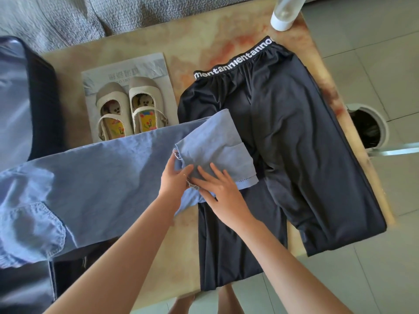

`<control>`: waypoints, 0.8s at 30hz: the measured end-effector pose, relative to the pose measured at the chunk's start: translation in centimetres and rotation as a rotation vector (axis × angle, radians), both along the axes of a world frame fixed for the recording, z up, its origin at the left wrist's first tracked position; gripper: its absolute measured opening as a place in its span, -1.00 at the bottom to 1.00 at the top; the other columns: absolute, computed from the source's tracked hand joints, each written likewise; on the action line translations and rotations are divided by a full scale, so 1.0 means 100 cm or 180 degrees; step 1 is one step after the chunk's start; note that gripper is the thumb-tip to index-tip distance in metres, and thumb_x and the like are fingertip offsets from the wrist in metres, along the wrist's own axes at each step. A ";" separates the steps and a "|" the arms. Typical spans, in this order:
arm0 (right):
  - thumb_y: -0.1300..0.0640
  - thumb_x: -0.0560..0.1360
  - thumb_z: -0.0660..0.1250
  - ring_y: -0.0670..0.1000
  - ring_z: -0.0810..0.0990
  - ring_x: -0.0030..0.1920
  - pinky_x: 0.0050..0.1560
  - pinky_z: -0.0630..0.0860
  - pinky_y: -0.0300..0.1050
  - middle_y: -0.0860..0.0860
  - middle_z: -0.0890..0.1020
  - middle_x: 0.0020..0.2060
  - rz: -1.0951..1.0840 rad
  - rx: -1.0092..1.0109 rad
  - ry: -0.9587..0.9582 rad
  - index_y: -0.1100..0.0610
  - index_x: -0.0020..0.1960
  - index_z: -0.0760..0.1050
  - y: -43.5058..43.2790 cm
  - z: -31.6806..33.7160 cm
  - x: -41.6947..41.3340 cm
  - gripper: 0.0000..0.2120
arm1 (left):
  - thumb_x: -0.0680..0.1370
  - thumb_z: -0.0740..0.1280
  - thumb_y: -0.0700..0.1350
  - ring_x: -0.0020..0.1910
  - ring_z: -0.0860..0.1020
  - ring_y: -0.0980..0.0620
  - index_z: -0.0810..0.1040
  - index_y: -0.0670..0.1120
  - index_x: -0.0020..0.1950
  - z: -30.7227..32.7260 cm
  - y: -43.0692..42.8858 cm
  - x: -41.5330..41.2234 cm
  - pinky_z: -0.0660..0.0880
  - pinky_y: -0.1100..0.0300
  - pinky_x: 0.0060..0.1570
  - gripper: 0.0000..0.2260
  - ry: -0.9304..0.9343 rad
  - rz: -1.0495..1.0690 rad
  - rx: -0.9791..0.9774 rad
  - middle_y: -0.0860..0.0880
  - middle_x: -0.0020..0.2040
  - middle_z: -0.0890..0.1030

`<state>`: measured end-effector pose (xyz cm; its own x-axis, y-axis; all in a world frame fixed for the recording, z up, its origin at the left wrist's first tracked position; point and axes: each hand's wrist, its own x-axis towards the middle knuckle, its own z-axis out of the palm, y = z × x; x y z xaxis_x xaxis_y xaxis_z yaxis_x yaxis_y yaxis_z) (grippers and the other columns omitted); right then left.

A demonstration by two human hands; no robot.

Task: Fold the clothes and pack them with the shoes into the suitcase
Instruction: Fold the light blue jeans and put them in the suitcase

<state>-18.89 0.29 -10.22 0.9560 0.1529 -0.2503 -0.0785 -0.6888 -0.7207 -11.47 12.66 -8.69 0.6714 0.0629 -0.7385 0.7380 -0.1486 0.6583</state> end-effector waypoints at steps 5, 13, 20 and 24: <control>0.22 0.47 0.41 0.12 0.26 0.47 0.43 0.20 0.12 0.03 0.34 0.45 0.0177 -0.0505 -0.0518 0.09 0.42 0.37 -0.012 -0.013 -0.015 -0.46 | 0.53 0.21 -0.39 -0.11 0.61 0.02 0.55 -0.05 0.04 0.005 0.008 0.003 0.56 0.27 -0.20 -0.72 -0.0151 0.0458 -0.0302 0.01 -0.05 0.64; 0.24 0.36 0.52 0.09 0.57 0.19 0.15 0.54 0.08 0.02 0.60 0.20 -0.0385 -0.0718 -0.0975 0.11 0.21 0.57 -0.007 -0.021 -0.014 -0.57 | 0.50 0.36 0.13 -0.02 0.53 0.04 0.40 -0.17 0.39 0.005 -0.016 0.043 0.36 0.10 0.27 -0.44 0.0872 0.0560 -0.0810 -0.08 0.29 0.52; 0.19 0.35 0.54 0.09 0.60 -0.04 0.01 0.57 0.02 0.04 0.57 0.20 -0.0567 -0.0870 -0.0926 0.12 0.16 0.57 0.001 -0.030 -0.012 -0.60 | 0.48 0.43 -0.19 0.06 0.61 -0.19 0.60 -0.13 0.01 -0.003 -0.016 0.053 0.54 -0.09 0.13 -0.87 0.0405 0.0582 -0.0577 -0.19 0.07 0.64; 0.19 0.32 0.56 0.12 0.59 -0.04 0.01 0.56 -0.01 0.08 0.57 0.18 -0.0726 -0.1072 -0.0933 0.12 0.12 0.59 0.004 -0.033 -0.007 -0.61 | 0.51 0.39 -0.18 -0.17 0.60 -0.04 0.53 -0.09 0.03 -0.004 -0.011 0.053 0.58 0.12 -0.13 -0.88 -0.0133 0.0241 -0.0190 -0.06 -0.13 0.62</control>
